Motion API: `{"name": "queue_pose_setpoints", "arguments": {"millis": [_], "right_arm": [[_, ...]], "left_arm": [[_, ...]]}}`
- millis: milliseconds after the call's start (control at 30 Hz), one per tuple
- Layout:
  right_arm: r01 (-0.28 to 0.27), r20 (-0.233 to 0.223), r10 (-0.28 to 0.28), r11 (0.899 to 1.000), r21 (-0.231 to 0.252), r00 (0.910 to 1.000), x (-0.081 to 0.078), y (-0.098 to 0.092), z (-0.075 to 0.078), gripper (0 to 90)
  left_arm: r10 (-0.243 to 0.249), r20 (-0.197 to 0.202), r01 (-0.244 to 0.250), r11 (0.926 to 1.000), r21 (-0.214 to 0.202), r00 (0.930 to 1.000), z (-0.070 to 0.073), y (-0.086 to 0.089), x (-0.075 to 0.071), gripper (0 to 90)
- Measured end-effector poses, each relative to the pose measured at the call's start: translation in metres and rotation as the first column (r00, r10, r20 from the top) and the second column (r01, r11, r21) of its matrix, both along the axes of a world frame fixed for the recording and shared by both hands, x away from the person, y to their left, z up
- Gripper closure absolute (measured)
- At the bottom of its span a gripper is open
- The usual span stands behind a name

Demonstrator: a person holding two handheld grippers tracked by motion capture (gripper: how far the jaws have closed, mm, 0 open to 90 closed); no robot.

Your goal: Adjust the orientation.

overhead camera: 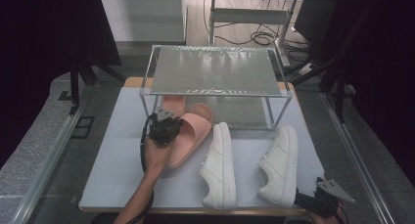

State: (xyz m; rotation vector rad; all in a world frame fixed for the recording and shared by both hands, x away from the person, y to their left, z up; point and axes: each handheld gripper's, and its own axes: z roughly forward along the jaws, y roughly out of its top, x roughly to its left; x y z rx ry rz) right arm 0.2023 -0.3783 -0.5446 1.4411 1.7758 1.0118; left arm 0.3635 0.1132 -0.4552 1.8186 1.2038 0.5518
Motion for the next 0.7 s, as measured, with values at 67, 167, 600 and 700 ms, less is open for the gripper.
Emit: {"name": "queue_pose_setpoints", "arguments": {"millis": [67, 167, 600, 700], "right_arm": [[0.0, 0.0, 0.0, 1.0, 0.0, 1.0, 0.0, 0.0, 0.0, 0.0], [0.0, 0.0, 0.0, 1.0, 0.0, 1.0, 0.0, 0.0, 0.0, 0.0], [-0.002, 0.001, 0.002, 1.0, 0.003, 1.0, 0.0, 0.0, 0.0, 0.0], [-0.002, 0.002, 0.002, 1.0, 0.003, 1.0, 0.0, 0.0, 0.0, 0.0]], "left_arm": [[0.01, 0.0, -0.01, 0.9999, -0.008, 1.0, -0.002, -0.003, 0.004, 81.1], [0.022, 0.001, -0.022, 0.9997, -0.009, 0.9998, -0.003, -0.008, 0.01, 81.1], [0.058, 0.023, -0.058, 0.9983, 0.009, 0.998, -0.008, -0.031, 0.033, 80.9], [0.07, 0.028, -0.07, 0.9975, 0.008, 0.9972, -0.01, -0.034, 0.036, 80.7]]}}
